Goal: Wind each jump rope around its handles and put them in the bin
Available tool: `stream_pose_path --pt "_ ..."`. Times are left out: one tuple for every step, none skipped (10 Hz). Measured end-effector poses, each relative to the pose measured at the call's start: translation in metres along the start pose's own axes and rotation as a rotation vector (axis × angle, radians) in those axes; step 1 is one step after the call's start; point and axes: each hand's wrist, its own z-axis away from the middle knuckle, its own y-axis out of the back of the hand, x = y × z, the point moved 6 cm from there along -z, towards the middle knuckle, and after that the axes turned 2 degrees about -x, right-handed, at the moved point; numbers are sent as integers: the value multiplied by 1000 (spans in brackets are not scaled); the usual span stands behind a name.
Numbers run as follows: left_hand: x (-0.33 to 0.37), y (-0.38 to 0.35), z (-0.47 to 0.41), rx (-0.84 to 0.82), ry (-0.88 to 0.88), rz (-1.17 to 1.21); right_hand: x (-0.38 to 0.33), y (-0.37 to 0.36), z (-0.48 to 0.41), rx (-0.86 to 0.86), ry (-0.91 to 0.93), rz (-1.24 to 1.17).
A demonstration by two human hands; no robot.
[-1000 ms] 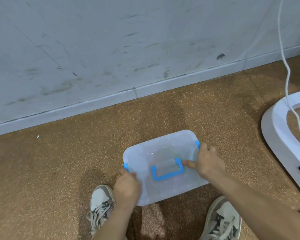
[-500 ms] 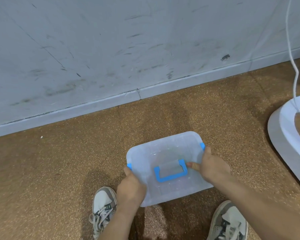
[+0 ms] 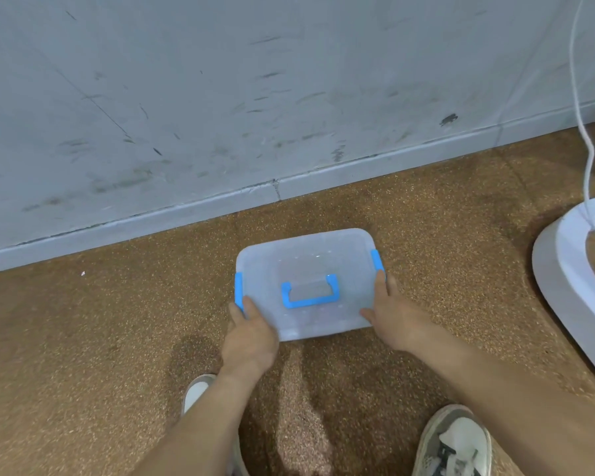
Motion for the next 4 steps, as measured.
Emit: stream_pose_path --pt "-5 5 7 -70 -48 -101 11 5 6 -68 4 43" --pt "-6 22 20 -97 -139 -153 9 11 26 -115 46 118" --pt "-1 46 38 -46 -228 -41 6 13 43 -121 111 119" --pt "6 87 52 70 -251 277 10 31 58 -64 132 3"
